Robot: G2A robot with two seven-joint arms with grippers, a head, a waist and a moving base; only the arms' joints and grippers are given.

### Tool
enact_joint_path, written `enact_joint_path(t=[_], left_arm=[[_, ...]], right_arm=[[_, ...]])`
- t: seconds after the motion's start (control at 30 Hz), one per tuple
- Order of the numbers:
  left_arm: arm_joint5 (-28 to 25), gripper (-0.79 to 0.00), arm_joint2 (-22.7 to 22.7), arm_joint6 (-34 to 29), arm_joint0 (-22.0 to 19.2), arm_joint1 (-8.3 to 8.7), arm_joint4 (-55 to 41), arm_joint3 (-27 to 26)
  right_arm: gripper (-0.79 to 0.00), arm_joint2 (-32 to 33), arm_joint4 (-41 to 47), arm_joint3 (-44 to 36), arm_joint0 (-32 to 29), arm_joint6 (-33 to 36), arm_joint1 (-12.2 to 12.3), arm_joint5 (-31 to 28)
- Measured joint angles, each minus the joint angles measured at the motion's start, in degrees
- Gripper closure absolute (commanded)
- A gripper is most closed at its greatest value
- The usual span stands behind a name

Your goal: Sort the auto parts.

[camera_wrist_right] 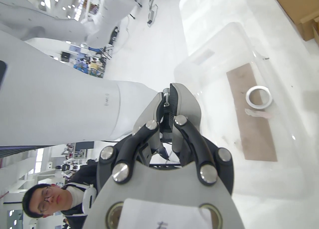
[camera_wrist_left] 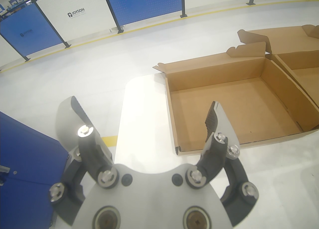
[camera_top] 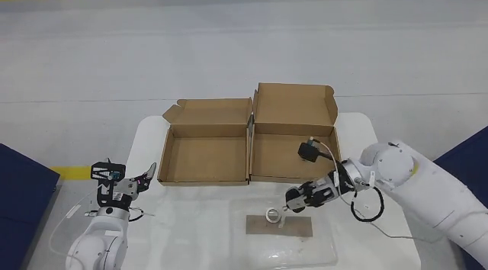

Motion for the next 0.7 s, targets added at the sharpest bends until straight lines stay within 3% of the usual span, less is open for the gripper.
enact_joint_path(t=[0.37,0.5,0.7], left_arm=[[0.00,-0.785,0.00,0.00,0.00,0.00,0.00,0.00],[0.00,-0.785,0.00,0.00,0.00,0.00,0.00,0.00],[0.00,-0.785,0.00,0.00,0.00,0.00,0.00,0.00]], right_arm=[[0.000,0.28,1.68,0.14,-1.01,-1.03,-0.11,0.33],[0.000,2.00,12.20,-0.17,-2.28,1.63,-0.03,1.60],[0.000,5.22,27.80,-2.44,-4.53,8.95,-0.33,8.95]])
